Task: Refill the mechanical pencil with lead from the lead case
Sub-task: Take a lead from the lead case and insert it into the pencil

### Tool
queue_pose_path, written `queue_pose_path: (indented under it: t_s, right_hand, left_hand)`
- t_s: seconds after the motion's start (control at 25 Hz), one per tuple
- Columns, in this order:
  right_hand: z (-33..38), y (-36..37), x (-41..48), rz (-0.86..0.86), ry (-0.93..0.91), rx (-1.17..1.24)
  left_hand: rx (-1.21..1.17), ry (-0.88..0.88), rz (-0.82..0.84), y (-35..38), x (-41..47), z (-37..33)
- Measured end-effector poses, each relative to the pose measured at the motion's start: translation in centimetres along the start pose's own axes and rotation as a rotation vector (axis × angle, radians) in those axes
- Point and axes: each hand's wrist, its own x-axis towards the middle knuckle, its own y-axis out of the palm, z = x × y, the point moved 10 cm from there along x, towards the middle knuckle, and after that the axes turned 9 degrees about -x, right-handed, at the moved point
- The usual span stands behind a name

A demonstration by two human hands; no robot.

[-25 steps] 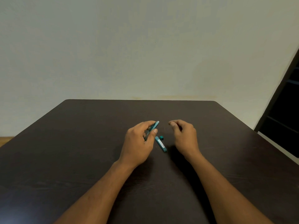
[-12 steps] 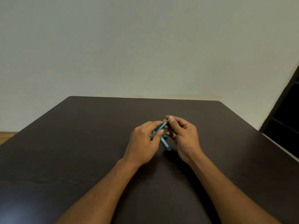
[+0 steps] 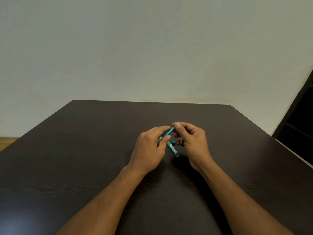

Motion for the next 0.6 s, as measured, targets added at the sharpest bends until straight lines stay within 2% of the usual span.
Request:
queue_pose_path:
  t_s: [0.28,0.6]
  right_hand:
    - [0.7,0.0,-0.1,-0.001,-0.064,-0.135]
    - [-0.2,1.4,-0.5,0.115,0.005,0.081]
  left_hand:
    - [0.018,0.026,0.001,-0.2,-0.1,-0.5]
    - [-0.106,-0.006,-0.073,-0.4,-0.2,-0.5]
